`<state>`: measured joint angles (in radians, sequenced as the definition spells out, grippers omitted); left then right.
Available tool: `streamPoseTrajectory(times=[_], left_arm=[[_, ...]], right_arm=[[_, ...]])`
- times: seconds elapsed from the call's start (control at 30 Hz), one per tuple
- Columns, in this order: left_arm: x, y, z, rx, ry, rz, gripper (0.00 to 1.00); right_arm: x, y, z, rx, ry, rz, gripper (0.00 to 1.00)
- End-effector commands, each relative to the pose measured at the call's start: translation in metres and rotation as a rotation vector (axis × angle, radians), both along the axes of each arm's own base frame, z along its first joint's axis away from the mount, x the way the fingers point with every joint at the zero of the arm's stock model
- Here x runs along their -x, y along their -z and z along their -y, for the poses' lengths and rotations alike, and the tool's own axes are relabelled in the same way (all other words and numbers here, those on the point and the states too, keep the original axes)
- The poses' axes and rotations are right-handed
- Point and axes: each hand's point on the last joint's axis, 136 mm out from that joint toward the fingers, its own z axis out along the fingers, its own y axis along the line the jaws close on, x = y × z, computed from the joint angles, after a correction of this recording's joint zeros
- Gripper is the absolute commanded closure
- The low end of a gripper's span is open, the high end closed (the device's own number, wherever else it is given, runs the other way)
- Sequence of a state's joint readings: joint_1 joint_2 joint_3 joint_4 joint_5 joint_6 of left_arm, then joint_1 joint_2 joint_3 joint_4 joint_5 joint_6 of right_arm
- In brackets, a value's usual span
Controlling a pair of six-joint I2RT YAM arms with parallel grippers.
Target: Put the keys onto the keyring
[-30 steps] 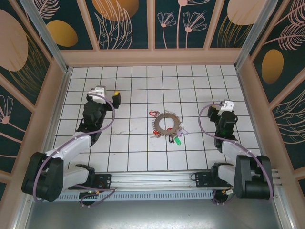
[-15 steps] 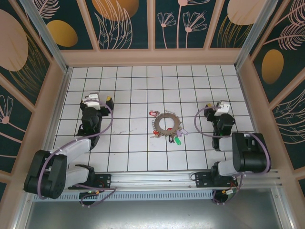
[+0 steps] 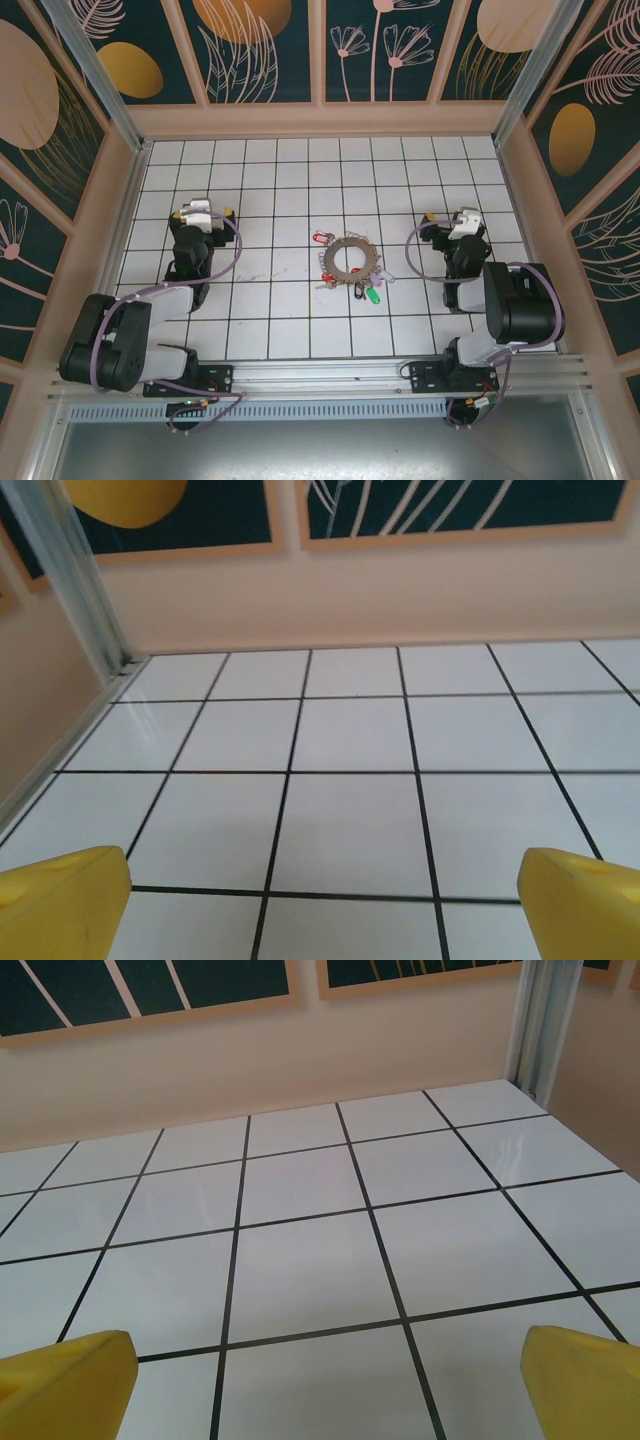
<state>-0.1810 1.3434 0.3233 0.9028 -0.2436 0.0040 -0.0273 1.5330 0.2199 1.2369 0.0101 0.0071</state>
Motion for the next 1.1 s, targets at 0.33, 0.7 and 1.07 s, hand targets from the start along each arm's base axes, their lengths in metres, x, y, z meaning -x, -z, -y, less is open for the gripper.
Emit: streamPoseTrajectory(times=[0.33, 0.7, 1.07], left_arm=[[0.022, -0.008, 0.003, 0.049, 0.253, 0.163, 0.01], [0.032, -0.013, -0.001, 0.05, 0.23, 0.208, 0.01], [0.013, 0.003, -0.01, 0.081, 0.182, 0.147, 0.01]], right_arm=[[-0.002, -0.005, 0.003, -0.013, 0.015, 0.021, 0.01], [-0.003, -0.006, 0.002, -0.009, 0.013, 0.022, 0.01], [-0.003, -0.005, 0.002, -0.008, 0.015, 0.02, 0.01]])
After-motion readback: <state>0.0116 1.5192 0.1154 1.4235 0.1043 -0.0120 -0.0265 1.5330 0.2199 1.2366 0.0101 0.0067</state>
